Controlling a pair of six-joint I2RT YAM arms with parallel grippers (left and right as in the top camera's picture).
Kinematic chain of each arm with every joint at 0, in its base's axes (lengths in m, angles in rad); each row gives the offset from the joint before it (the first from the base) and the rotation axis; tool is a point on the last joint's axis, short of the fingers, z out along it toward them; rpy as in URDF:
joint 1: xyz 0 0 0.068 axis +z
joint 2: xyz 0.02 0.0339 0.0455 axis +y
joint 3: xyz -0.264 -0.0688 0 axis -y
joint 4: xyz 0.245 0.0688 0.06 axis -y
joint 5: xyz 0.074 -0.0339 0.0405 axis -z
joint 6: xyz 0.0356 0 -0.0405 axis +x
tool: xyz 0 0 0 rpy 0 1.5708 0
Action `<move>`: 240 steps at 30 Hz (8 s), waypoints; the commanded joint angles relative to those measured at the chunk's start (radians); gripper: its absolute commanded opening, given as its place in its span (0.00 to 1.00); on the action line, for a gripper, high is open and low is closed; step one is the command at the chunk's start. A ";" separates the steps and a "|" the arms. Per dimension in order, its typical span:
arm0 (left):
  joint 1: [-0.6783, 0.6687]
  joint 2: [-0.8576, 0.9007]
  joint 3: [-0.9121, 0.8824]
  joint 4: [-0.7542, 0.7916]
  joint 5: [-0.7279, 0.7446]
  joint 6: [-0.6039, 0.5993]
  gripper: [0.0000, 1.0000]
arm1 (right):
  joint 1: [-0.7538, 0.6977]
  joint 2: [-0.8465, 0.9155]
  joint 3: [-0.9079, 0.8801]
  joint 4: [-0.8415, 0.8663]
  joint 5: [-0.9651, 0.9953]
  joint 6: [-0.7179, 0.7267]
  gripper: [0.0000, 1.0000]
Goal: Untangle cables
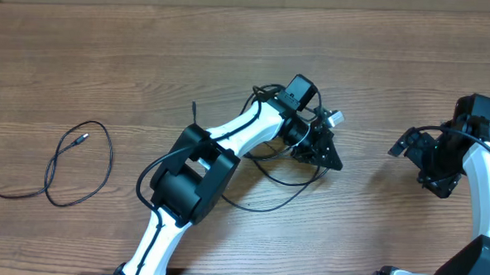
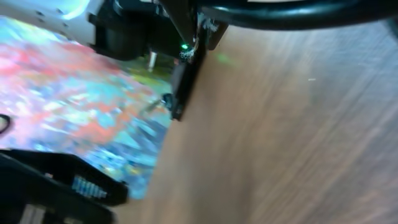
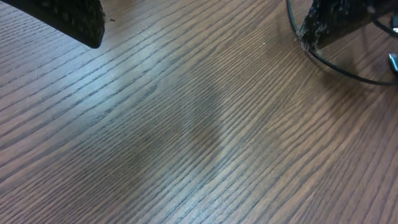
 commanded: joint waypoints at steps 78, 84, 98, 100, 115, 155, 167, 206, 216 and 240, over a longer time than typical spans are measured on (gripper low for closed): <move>0.864 -0.877 0.003 1.350 0.137 -0.953 0.04 | 0.005 -0.001 0.003 0.005 -0.001 0.003 1.00; 0.864 -0.877 0.010 1.495 -0.006 -1.275 0.04 | 0.005 -0.001 0.003 0.009 -0.001 0.003 1.00; 0.836 -0.875 0.010 0.710 -0.141 -0.775 0.04 | 0.005 -0.001 0.003 0.008 -0.001 0.003 1.00; 0.829 -0.868 0.010 0.425 -0.199 -0.601 0.04 | 0.005 -0.001 0.003 0.008 -0.001 0.003 1.00; 0.825 -0.787 0.013 0.107 -0.265 -0.341 0.04 | 0.005 -0.001 0.003 0.005 -0.001 0.003 1.00; 0.845 -0.759 0.371 -0.629 -1.902 -0.039 0.04 | 0.005 -0.001 -0.001 0.009 -0.001 0.003 1.00; 0.907 -0.632 0.371 -0.717 -1.757 -0.065 0.04 | 0.005 -0.001 -0.001 0.008 -0.001 0.003 1.00; 1.231 -0.601 0.396 1.075 0.281 -0.854 0.04 | 0.005 -0.001 -0.001 0.013 -0.001 0.003 1.00; 1.239 -0.589 0.388 0.372 0.303 -0.291 0.04 | 0.005 -0.001 -0.001 0.008 -0.001 0.003 1.00; 1.237 -0.586 0.387 -0.740 -1.459 -0.149 0.04 | 0.005 -0.001 -0.002 0.013 -0.001 0.003 1.00</move>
